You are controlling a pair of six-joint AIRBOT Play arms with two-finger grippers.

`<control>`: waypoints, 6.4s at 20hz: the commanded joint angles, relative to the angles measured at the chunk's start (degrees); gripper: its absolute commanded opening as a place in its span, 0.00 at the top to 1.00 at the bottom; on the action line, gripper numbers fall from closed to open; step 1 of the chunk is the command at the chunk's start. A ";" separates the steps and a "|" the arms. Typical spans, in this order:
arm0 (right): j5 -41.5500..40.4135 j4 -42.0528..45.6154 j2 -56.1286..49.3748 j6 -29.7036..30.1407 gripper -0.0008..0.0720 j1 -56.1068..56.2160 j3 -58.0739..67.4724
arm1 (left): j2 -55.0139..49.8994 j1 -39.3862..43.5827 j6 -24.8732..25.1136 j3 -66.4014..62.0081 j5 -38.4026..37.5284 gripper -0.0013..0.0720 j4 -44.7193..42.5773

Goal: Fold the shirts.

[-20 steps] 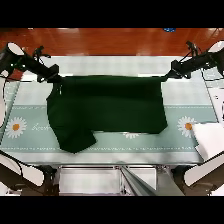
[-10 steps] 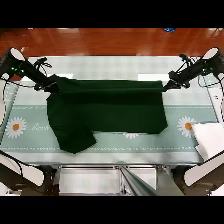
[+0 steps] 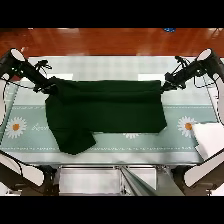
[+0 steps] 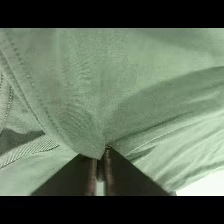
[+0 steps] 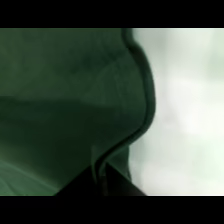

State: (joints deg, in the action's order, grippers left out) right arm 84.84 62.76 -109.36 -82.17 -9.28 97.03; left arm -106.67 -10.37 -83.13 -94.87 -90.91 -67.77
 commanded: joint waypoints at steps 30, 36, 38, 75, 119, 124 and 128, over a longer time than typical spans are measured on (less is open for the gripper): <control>-19.04 -1.60 58.86 -2.12 0.41 -16.72 -61.94 | 41.88 -15.98 12.04 74.53 29.20 0.95 18.80; -15.67 -5.22 57.68 0.50 0.41 -23.80 -72.19 | 41.88 -15.67 13.70 74.29 28.55 0.95 18.75; -15.87 -12.63 54.31 5.20 0.41 -23.34 -73.66 | 41.88 -15.67 13.70 74.29 28.55 0.95 18.73; -25.59 -23.45 28.46 10.29 0.96 -7.19 -43.89 | 12.04 -3.89 8.46 23.50 23.61 0.95 30.32; -25.11 -23.85 2.80 5.09 0.44 -7.08 -21.35 | 51.69 9.44 3.80 53.99 40.59 0.29 13.79; -20.90 -23.02 4.07 7.26 0.96 -3.67 -18.18 | 51.45 9.42 3.82 53.86 40.30 0.33 13.79; -17.27 -7.19 15.98 2.47 0.96 -4.83 -18.84 | 51.36 9.68 4.35 52.46 39.58 0.95 15.23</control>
State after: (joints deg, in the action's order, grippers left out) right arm 64.47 46.04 -99.88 -77.01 -14.13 78.13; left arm -55.22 -0.89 -79.13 -41.65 -50.98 -53.78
